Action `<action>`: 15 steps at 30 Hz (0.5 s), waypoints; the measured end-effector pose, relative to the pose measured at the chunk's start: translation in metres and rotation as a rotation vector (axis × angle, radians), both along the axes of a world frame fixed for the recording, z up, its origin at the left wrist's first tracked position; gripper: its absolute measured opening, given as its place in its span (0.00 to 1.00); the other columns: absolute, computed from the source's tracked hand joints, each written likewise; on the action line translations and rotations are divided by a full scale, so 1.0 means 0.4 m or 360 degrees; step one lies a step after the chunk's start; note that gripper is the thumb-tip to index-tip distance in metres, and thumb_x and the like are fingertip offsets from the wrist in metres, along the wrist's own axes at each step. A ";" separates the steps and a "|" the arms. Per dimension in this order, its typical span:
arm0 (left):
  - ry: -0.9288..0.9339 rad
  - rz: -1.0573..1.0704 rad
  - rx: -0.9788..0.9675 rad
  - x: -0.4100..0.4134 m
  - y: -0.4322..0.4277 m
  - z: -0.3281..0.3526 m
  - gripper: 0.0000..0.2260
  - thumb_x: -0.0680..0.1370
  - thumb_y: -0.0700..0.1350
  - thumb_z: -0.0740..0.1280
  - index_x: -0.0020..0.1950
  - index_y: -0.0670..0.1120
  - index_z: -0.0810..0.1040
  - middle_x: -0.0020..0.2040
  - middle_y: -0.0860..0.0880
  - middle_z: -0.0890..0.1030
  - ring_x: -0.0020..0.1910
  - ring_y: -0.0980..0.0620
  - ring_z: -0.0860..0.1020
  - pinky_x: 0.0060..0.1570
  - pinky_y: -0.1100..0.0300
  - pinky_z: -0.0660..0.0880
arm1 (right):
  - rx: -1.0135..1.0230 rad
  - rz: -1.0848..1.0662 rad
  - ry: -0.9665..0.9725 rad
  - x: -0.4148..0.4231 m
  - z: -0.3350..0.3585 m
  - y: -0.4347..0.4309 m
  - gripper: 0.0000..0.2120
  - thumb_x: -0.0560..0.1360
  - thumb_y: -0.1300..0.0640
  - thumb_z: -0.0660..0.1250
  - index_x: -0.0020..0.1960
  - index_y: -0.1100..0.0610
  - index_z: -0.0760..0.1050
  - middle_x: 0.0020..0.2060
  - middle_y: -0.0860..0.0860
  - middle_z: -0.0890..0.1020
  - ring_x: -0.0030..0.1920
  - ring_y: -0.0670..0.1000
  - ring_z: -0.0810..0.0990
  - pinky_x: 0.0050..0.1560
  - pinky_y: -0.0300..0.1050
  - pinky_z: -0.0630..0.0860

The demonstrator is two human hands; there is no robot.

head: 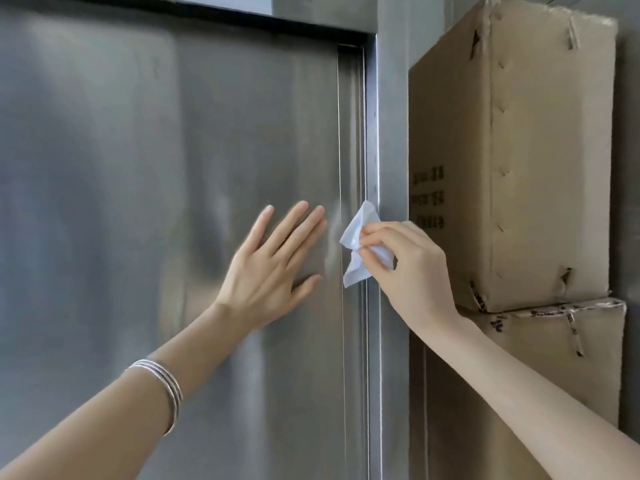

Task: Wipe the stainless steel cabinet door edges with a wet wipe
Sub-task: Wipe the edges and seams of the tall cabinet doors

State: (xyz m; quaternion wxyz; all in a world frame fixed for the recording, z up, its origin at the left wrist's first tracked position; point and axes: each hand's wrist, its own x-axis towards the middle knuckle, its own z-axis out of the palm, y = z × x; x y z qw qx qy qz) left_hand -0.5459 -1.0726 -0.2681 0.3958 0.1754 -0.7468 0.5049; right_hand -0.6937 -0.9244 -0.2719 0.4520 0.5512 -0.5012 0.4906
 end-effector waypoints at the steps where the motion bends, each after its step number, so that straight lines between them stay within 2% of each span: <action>1: 0.0011 -0.0014 -0.0003 0.010 -0.005 -0.002 0.30 0.79 0.57 0.53 0.78 0.43 0.58 0.78 0.48 0.59 0.77 0.47 0.58 0.74 0.43 0.56 | 0.0015 0.0023 0.0006 -0.001 -0.001 -0.004 0.05 0.68 0.67 0.74 0.43 0.61 0.82 0.42 0.52 0.84 0.43 0.52 0.80 0.45 0.38 0.73; 8: -0.0058 0.0022 -0.0011 0.078 -0.020 -0.004 0.28 0.80 0.54 0.53 0.79 0.44 0.57 0.79 0.50 0.58 0.77 0.49 0.57 0.74 0.42 0.57 | 0.0048 0.0097 0.0014 0.035 0.012 -0.028 0.03 0.70 0.65 0.73 0.43 0.60 0.81 0.44 0.50 0.84 0.44 0.52 0.79 0.42 0.43 0.76; 11: -0.0101 0.0033 -0.0018 0.082 -0.012 0.002 0.27 0.80 0.53 0.53 0.78 0.43 0.58 0.78 0.49 0.59 0.77 0.48 0.59 0.73 0.40 0.58 | 0.0063 -0.0005 0.0062 0.052 0.024 -0.038 0.02 0.71 0.66 0.70 0.42 0.61 0.80 0.43 0.51 0.83 0.45 0.53 0.80 0.37 0.49 0.78; 15: -0.0062 -0.0165 0.0009 0.073 -0.014 0.041 0.26 0.78 0.50 0.55 0.75 0.42 0.65 0.77 0.47 0.63 0.76 0.47 0.61 0.73 0.40 0.57 | -0.0079 -0.0211 0.0198 0.032 0.100 -0.054 0.04 0.72 0.68 0.68 0.41 0.62 0.79 0.40 0.53 0.83 0.42 0.54 0.80 0.33 0.46 0.78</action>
